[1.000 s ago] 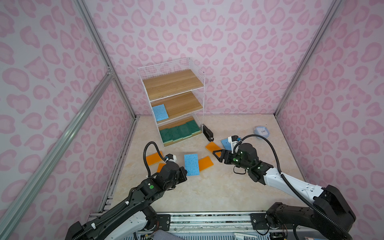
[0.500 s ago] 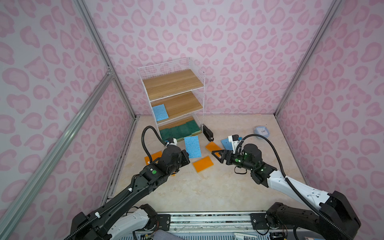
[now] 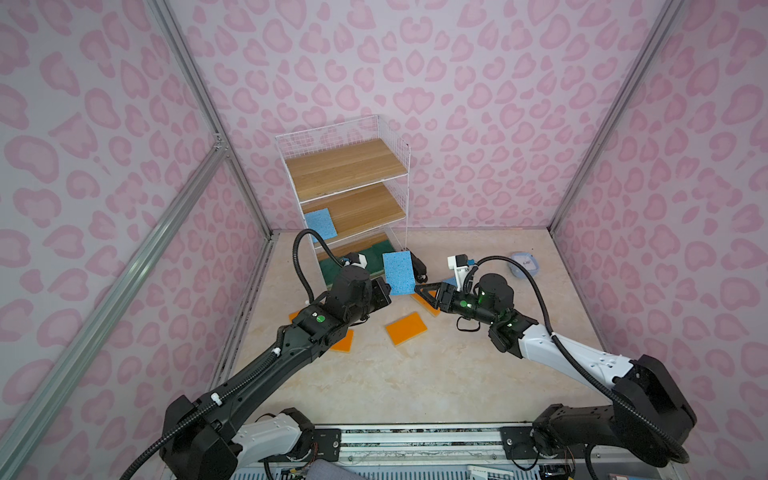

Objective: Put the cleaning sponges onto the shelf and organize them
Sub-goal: 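Carry the blue sponge with the left gripper toward the right gripper, then close the right gripper on the blue sponge and open the left gripper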

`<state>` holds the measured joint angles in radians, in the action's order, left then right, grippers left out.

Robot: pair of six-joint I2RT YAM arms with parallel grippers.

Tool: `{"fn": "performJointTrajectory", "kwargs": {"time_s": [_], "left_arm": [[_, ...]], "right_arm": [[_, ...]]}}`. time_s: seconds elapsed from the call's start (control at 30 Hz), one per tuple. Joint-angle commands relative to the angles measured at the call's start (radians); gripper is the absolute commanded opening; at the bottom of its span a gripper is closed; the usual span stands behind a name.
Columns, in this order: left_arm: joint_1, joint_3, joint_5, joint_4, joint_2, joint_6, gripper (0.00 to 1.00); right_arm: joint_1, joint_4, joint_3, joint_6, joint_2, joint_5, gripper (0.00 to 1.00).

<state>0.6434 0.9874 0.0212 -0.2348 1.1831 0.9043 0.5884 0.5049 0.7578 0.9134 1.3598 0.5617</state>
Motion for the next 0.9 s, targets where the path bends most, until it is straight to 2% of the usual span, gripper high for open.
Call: {"fn": "performJointTrajectory", "kwargs": {"time_s": [0.0,0.2,0.43,0.53,0.57,0.63,0.67,0.7,0.73,0.77,0.8,0.87], "left_arm": [[-0.006,0.019,-0.025,0.046,0.004,0.0,0.04],[-0.016,0.037,-0.039,0.047,0.013,-0.008,0.04],[-0.03,0.041,-0.059,0.05,0.019,-0.011,0.04],[-0.035,0.041,-0.065,0.046,0.012,-0.022,0.04],[-0.036,0.04,-0.066,0.047,0.008,-0.031,0.07],[-0.036,0.041,-0.064,0.036,-0.005,-0.068,0.47],[-0.035,0.043,-0.051,0.017,-0.014,-0.093,0.57],[-0.035,0.037,-0.026,-0.009,-0.029,-0.116,0.76],[-0.035,0.024,0.002,-0.035,-0.05,-0.133,0.88],[-0.037,0.007,0.027,-0.057,-0.073,-0.145,0.91],[-0.036,-0.017,0.054,-0.076,-0.101,-0.156,0.99],[-0.036,-0.069,0.092,-0.108,-0.158,-0.165,0.98]], "right_arm": [[-0.006,0.084,0.025,0.045,0.046,0.041,0.55],[-0.007,0.182,0.057,0.112,0.124,0.088,0.41],[-0.005,0.169,0.085,0.114,0.138,0.086,0.09],[-0.006,0.132,0.102,0.094,0.135,0.08,0.03],[-0.006,0.119,0.106,0.084,0.136,0.078,0.03],[-0.004,0.084,0.124,0.062,0.132,0.074,0.02],[-0.005,0.063,0.134,0.048,0.13,0.07,0.02],[-0.005,0.037,0.146,0.03,0.13,0.066,0.02],[-0.005,0.006,0.162,0.01,0.129,0.064,0.02],[-0.006,-0.02,0.177,-0.008,0.13,0.063,0.02],[-0.005,-0.052,0.199,-0.031,0.133,0.06,0.01],[-0.005,-0.111,0.243,-0.071,0.145,0.06,0.01]]}}
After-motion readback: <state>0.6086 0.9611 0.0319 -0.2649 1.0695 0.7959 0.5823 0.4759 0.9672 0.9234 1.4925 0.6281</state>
